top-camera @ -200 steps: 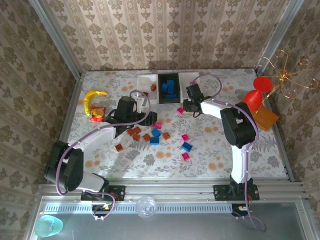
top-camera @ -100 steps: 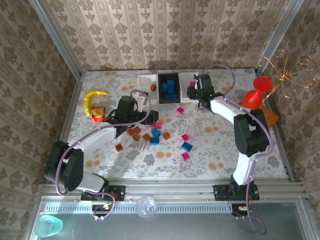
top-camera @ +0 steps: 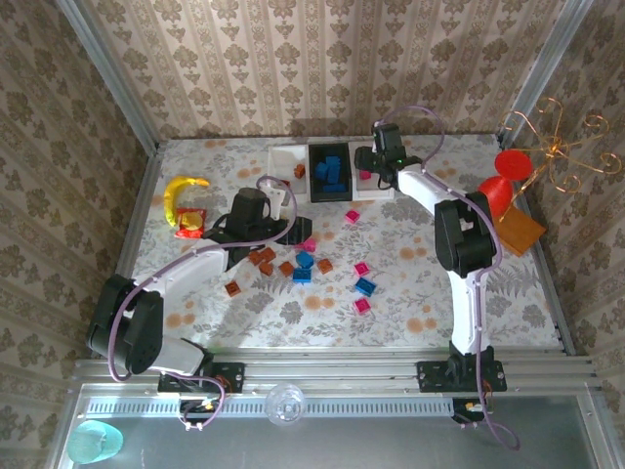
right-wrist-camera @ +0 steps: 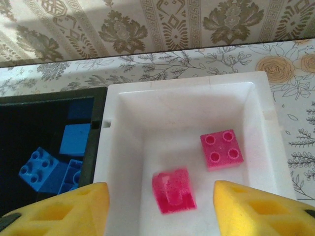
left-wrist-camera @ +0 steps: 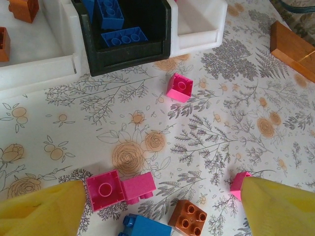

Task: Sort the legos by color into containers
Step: Place the lego in the container, then pick up the lego from the center of the table.

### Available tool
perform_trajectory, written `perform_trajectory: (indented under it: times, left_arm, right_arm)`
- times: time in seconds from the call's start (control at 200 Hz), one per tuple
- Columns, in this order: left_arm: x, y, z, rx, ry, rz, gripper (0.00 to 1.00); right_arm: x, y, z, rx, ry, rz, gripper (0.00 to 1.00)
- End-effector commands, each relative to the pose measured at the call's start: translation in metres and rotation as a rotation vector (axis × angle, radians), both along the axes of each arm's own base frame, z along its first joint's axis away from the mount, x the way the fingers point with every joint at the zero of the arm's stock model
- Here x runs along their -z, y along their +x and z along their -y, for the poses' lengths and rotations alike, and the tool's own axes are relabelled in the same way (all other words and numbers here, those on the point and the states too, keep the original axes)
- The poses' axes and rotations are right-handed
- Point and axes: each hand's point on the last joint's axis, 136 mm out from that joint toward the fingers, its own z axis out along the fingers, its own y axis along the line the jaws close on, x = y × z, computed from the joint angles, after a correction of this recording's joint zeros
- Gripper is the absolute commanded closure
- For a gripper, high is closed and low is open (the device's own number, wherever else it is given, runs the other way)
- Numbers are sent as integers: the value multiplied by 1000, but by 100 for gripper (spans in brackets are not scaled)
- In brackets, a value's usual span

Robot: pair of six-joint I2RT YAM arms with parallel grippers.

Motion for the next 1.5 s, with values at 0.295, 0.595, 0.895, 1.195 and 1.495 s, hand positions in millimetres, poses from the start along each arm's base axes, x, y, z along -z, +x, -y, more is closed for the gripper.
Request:
perform_trajectory:
  times: [0.295,0.595,0.895,1.195,1.495]
  left_arm:
    - [24,-9,-20,-9,50,-41,13]
    - [24,-8,-19,-11,30,-53,13]
    - [21,-12,-22,-18,33,-49,13]
    - [21,-11,-25,-23,47,-41,13]
    - [25,-10,-24,-24,44,-53,14]
  right_arm:
    - [2,-172,-36,-113,-9,-108,23]
    - [64,-157,-65,-237,-211,-171,17]
    - [101,-130,-66,-306,-344,-272,14]
    - [116,-140,-79,-424,-302,-349,22]
    - [108,-149,-88,-475,-244,-319,56]
